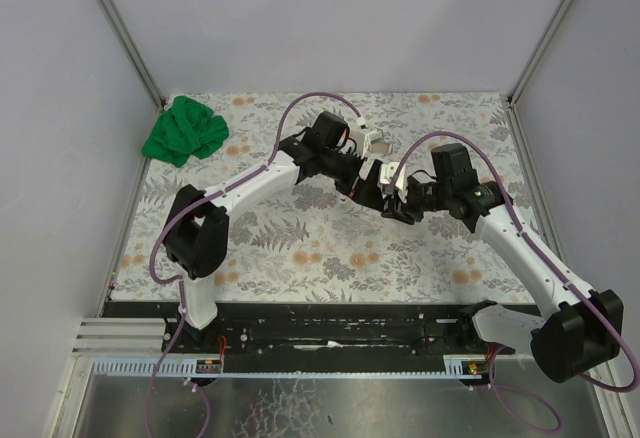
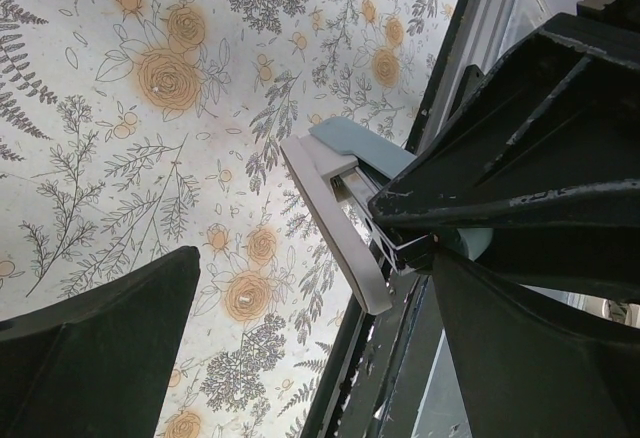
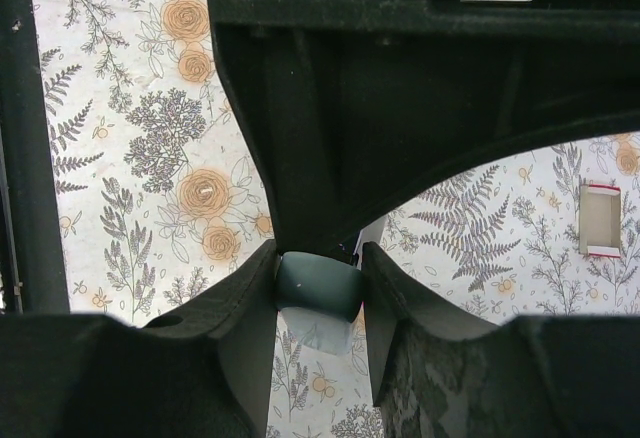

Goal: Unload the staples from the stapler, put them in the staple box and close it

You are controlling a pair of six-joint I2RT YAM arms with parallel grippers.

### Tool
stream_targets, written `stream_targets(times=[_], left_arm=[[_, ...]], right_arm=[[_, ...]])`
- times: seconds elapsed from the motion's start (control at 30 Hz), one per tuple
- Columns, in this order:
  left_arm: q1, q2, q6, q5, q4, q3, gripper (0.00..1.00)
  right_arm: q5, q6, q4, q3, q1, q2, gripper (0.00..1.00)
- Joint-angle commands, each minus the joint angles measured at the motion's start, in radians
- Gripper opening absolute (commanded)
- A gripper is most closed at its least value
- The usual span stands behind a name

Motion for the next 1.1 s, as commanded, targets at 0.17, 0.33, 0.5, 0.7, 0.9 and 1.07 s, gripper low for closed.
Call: stream_targets(times=[0.17, 0.33, 0.5, 0.7, 0.9, 1.07], left_arm=[[0.021, 0.008, -0.030, -0.087, 0.066, -0.026, 0.84], [0.079, 0.007, -0.050, -0.080, 0.083, -0.041, 0.77], [0.096, 0.018, -0.057, -0.083, 0.091, -0.041, 0.75], [0.095, 0.029, -0.063, -0.061, 0.100, -0.048, 0.72], [0.087, 0.020, -0.061, -0.048, 0.097, -0.038, 0.81], [0.126, -0.013, -0.074, -0.034, 0.091, 0.009, 0.97]], right_arm=[[-0.058, -0.016, 0.037, 0.025, -0.003, -0.069, 0.00], [-0.086, -0.033, 0.011, 0.037, -0.003, -0.088, 0.00], [-0.130, -0.062, -0.020, 0.047, -0.002, -0.084, 0.00], [-0.142, -0.050, -0.014, 0.060, -0.003, -0.104, 0.00], [-0.131, -0.015, 0.008, 0.066, -0.004, -0.112, 0.00], [-0.089, -0.032, -0.003, 0.046, -0.004, -0.090, 0.00]])
